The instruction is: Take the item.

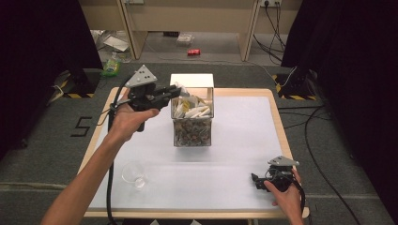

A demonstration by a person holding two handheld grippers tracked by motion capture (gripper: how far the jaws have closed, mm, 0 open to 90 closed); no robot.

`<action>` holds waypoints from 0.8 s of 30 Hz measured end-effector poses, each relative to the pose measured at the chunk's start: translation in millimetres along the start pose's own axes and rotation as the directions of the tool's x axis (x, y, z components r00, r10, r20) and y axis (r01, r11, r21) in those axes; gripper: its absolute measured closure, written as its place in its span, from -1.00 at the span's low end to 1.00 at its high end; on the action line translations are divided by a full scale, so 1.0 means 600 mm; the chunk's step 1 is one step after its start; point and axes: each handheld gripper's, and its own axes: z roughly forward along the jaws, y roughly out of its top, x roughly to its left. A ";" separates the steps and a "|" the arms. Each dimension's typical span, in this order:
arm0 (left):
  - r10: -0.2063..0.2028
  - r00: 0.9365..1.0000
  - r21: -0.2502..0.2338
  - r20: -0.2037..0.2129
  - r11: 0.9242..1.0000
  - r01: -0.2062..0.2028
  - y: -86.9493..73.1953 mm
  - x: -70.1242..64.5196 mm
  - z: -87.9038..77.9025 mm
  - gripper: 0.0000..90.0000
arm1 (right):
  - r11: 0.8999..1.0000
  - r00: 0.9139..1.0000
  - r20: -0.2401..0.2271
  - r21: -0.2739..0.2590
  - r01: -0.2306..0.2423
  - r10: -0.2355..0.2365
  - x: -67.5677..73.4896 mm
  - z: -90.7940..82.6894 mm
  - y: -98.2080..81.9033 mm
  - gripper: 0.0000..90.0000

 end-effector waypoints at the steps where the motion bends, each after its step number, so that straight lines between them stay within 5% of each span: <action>1: 0.002 1.000 -0.004 -0.004 1.000 -0.002 0.001 0.002 -0.006 0.78 | 1.000 1.000 -0.001 0.001 0.000 0.000 0.000 0.000 0.000 -0.99; 15: -0.009 1.000 -0.043 -0.001 0.999 0.009 -0.007 0.018 -0.077 0.78 | 1.000 1.000 0.001 0.000 0.000 0.000 0.000 0.000 0.000 -0.99; 24: -0.002 1.000 -0.069 0.017 0.998 0.003 -0.041 0.012 -0.119 0.78 | 1.000 1.000 0.001 -0.001 0.001 -0.001 0.000 0.000 0.000 -0.99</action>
